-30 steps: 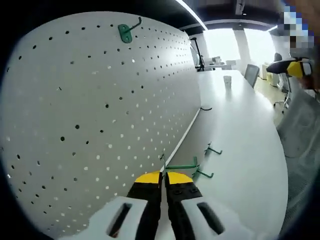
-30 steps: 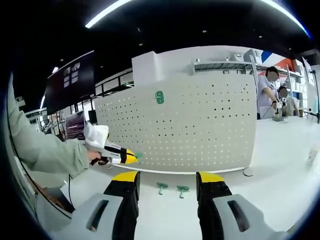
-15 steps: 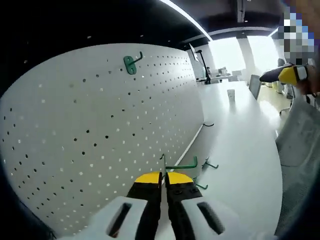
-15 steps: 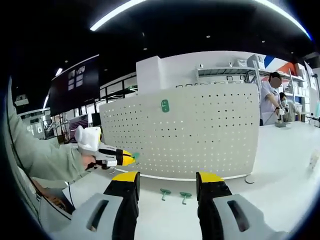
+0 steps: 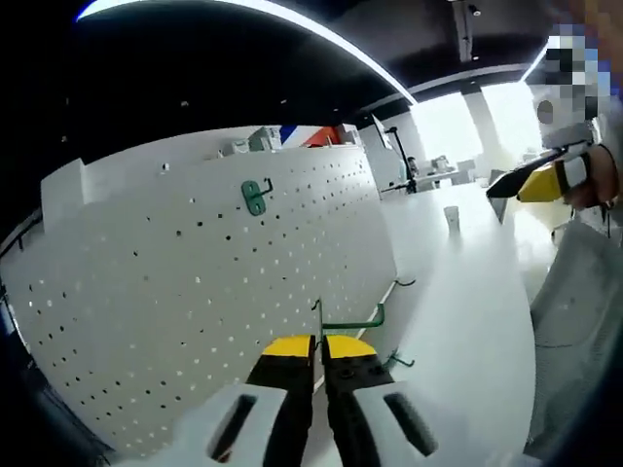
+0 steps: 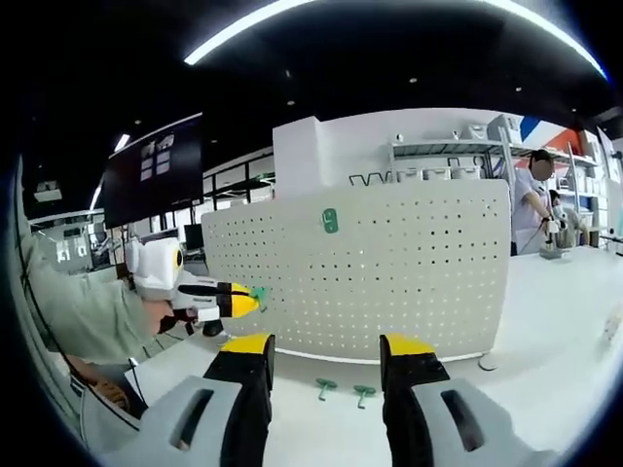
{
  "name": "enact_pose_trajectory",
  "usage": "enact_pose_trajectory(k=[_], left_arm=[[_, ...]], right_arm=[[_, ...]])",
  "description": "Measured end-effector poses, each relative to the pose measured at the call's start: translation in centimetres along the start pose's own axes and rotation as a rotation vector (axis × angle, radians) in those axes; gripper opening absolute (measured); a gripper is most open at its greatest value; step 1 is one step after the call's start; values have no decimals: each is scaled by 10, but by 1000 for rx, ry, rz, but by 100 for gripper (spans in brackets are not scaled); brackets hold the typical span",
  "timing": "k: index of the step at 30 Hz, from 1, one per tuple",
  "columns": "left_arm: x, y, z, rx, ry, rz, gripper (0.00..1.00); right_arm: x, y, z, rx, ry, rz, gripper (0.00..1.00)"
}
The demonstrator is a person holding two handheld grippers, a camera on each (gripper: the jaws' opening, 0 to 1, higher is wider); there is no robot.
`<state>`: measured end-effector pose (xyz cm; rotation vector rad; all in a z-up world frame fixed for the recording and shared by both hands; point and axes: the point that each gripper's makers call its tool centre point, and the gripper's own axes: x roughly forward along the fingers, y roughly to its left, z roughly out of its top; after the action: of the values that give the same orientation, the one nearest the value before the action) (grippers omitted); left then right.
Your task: Insert the hook assembly into the mounting plate slot until the hook locks in place.
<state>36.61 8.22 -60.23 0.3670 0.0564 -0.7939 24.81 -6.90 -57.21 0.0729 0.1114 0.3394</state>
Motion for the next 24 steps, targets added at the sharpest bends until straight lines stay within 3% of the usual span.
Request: enact_pose_trajectory(k=[10, 16, 24], left_arm=[[-16, -9, 24, -20, -61, 18, 3], [-25, -22, 44, -69, -118, 3, 3], [-30, -40, 65, -69, -169, -32, 3]], right_arm=[[0, 6, 6, -2, -14, 13, 41], [1, 14, 13, -4, -32, 29, 41], [2, 19, 19, -6, -48, 46, 41]])
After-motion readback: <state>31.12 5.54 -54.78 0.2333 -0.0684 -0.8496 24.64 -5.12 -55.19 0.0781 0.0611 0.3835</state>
